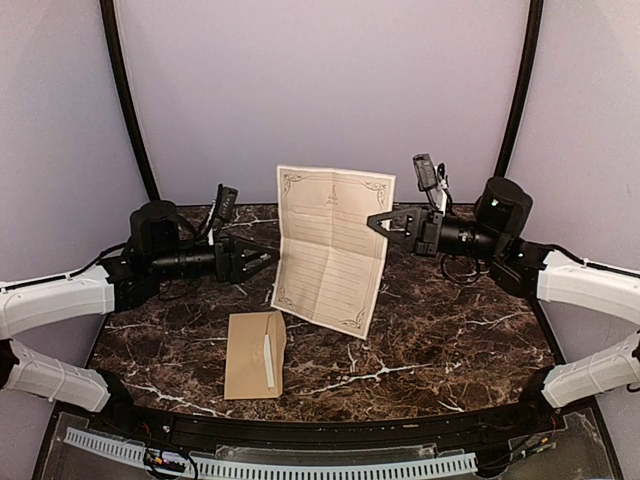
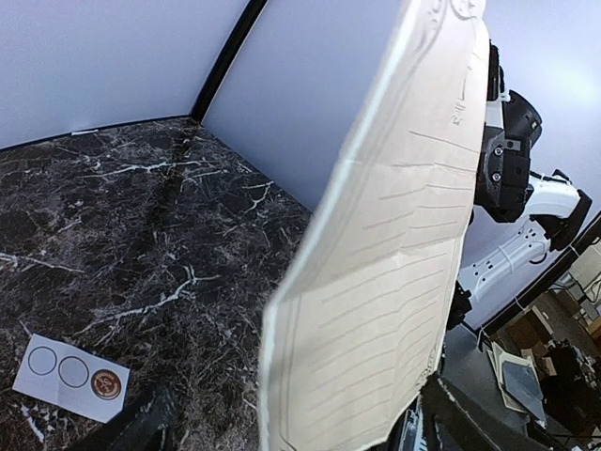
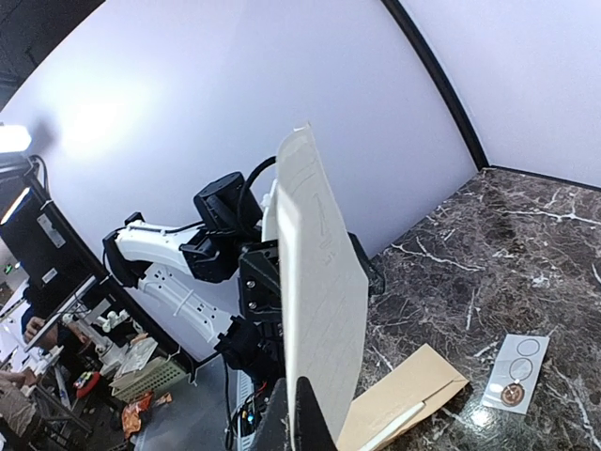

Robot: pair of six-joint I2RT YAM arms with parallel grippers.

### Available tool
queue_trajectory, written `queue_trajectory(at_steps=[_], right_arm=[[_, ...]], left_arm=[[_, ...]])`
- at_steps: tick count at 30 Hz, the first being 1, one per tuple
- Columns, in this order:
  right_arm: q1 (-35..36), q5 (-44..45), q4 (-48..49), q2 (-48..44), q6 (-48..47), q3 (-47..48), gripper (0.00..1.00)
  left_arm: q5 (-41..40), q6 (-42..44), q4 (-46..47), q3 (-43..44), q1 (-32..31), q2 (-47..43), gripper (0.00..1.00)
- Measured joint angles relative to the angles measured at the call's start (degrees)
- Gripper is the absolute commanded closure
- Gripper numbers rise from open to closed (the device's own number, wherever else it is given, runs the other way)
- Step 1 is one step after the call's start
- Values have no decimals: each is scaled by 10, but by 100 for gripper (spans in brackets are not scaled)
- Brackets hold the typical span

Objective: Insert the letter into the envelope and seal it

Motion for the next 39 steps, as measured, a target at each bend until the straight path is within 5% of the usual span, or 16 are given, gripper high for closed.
queue_trajectory(at_steps=[8,18,20,26,28,39], right_arm=[[9,-36,39,0,18,0,100],[9,-41,57,-7,21,-3,100],[9,-41,56,-7,21,-4,97],[8,-15,18,-30,2,-6,35],[2,-6,2,-43,-4,-8,24],[-60,3,-30,-85,-18,-17,7]], left_arm=[[47,-16,48,-1,-8,34,20],[116,-40,95,-9,-22,41,98],[120,-44,99,-9,-22,41,100],[113,-24,87,-10,-22,36,100],[113,-8,65,-9,-21,29,100],[140,106,-103,31,-22,16,100]])
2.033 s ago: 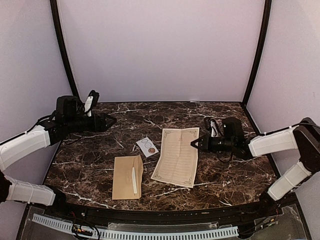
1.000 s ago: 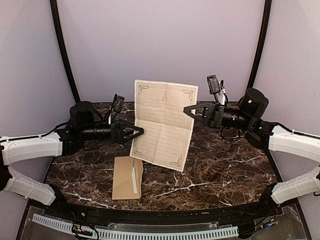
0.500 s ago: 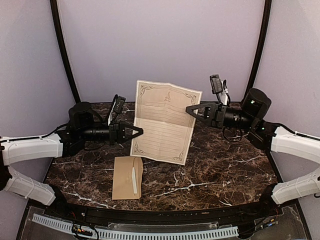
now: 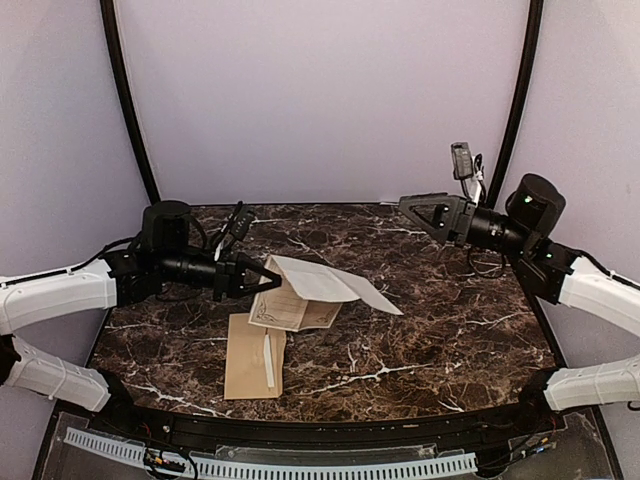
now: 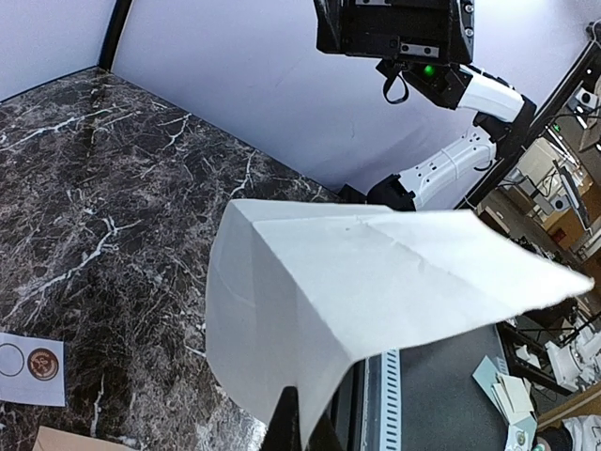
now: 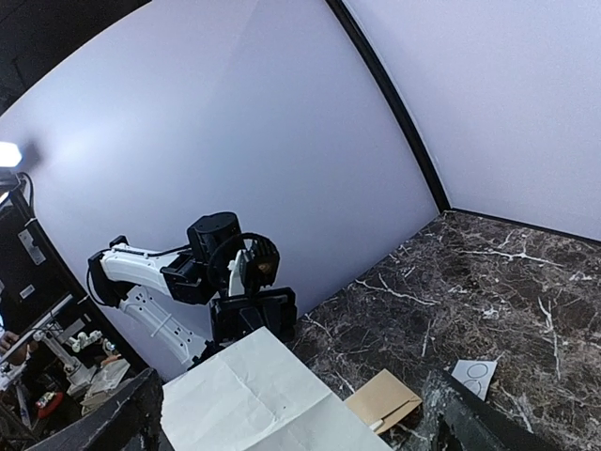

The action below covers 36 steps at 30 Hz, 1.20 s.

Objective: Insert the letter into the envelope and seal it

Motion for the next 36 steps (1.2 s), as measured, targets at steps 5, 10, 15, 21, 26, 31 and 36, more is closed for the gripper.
queue_trajectory(at_steps=[5,10,15,21,26,31,36], right_arm=[[6,-3,-31,21,-30,12,6],[60,-3,-104,100,-80,54,6],[113,-15,-184,170,-131,95,9],[144,-36,-241,216,-178,141,9],[149,-74,-270,235,-206,166,24],[153,-113,-292,249,-222,169,37],[154,-143,-300,250,-226,166,43]], left_arm=[[24,29,-48,14,0,-2,100],[52,46,-86,37,0,-1,100],[84,59,-118,62,0,3,100],[126,74,-162,84,0,23,100],[143,83,-186,90,0,27,100],[151,83,-191,92,0,27,100],[160,78,-191,93,0,27,100]])
